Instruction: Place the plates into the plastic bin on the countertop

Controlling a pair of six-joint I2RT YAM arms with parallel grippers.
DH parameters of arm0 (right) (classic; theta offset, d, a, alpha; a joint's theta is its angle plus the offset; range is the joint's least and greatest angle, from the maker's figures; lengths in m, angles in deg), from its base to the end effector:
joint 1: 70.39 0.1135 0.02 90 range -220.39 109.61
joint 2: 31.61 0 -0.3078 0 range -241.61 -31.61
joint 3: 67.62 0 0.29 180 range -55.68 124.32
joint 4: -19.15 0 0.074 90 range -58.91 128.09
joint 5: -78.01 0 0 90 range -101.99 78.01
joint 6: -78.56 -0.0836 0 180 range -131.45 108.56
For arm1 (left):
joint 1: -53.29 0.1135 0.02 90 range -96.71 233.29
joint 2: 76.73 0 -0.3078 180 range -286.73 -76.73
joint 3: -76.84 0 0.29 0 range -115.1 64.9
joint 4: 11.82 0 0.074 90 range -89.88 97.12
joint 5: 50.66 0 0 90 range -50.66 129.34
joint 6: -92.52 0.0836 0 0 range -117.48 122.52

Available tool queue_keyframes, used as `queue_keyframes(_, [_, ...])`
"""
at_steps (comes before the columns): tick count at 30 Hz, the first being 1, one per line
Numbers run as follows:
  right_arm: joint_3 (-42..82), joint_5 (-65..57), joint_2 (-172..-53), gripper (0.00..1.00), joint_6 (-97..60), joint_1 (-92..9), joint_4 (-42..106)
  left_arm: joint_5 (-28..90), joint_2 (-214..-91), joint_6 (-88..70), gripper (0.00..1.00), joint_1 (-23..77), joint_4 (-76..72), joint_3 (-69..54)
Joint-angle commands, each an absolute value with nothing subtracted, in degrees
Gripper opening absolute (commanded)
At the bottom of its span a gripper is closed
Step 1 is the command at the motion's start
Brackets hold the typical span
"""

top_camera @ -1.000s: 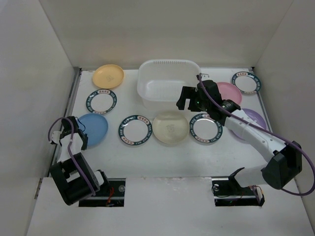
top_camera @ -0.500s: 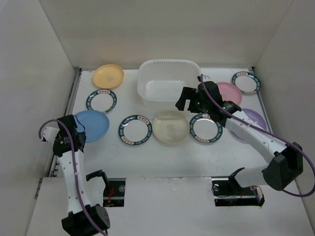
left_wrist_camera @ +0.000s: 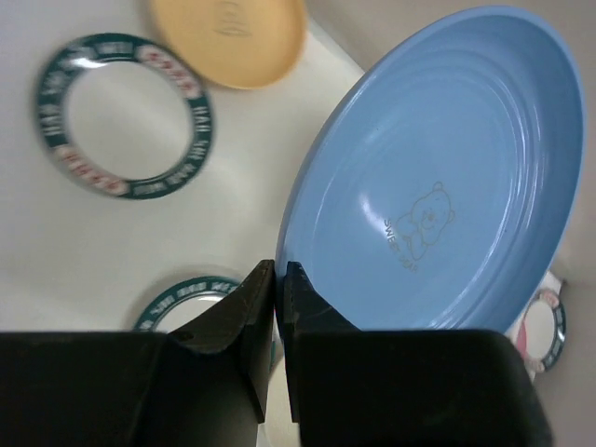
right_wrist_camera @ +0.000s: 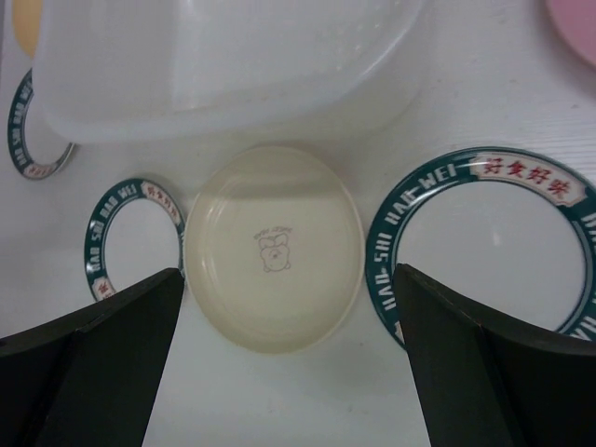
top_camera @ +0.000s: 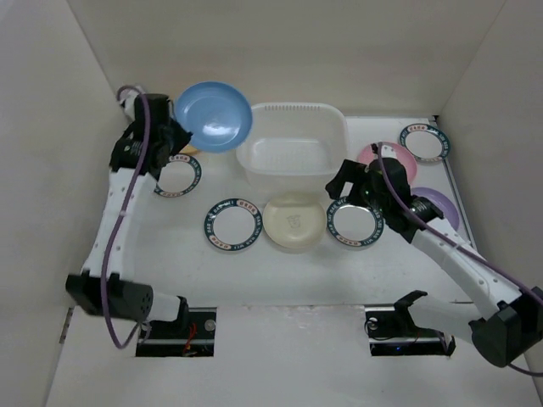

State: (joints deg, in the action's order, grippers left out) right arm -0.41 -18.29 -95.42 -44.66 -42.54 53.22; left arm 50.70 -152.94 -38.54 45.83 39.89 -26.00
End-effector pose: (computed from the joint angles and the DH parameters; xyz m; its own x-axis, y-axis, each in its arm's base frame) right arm 0.2773 0.1361 0.3268 -0.5860 0.3063 -0.7502 -0.0715 0.9026 0.4244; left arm 0.3463 -0.0287 0.4763 -0.2843 -0.6122 -0.7378 -0.3135 0.7866 -0.5320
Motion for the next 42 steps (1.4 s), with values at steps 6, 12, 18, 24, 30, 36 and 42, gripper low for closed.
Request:
queue_keyframes(6, [-2.41, -28.16, -85.84, 1.00, -42.82, -49.42, 58.77, 36.90, -176.37, -29.04, 0.02, 38.23, 30.97, -45.47])
queue_keyframes(12, [-3.64, -27.37, -79.69, 1.00, -43.87, -54.70, 62.20, 31.53, -191.41, -25.87, 0.02, 36.21, 28.59, -58.30])
queue_keyframes(18, [-4.08, -29.56, -75.56, 1.00, -44.84, -59.09, 68.79, 28.27, -204.42, -21.31, 0.03, 34.36, 29.83, -69.13])
queue_keyframes(24, [-4.87, -29.21, -72.74, 1.00, -45.11, -64.98, 72.31, 25.98, -211.99, -17.61, 0.04, 32.16, 29.04, -71.33])
queue_keyframes(30, [-5.22, -27.28, -72.91, 1.00, -45.11, -68.24, 72.66, 25.55, -216.03, -14.97, 0.05, 30.67, 29.47, -71.60])
queue_keyframes(36, [-5.58, -27.89, -74.75, 1.00, -47.47, -69.82, 73.63, 27.21, -217.53, -14.09, 0.14, 30.23, 28.95, -69.75])
queue_keyframes(42, [-5.23, -26.40, -79.59, 1.00, -48.45, -76.58, 77.32, 29.23, -212.62, -12.86, 0.67, 30.58, 29.38, -68.61])
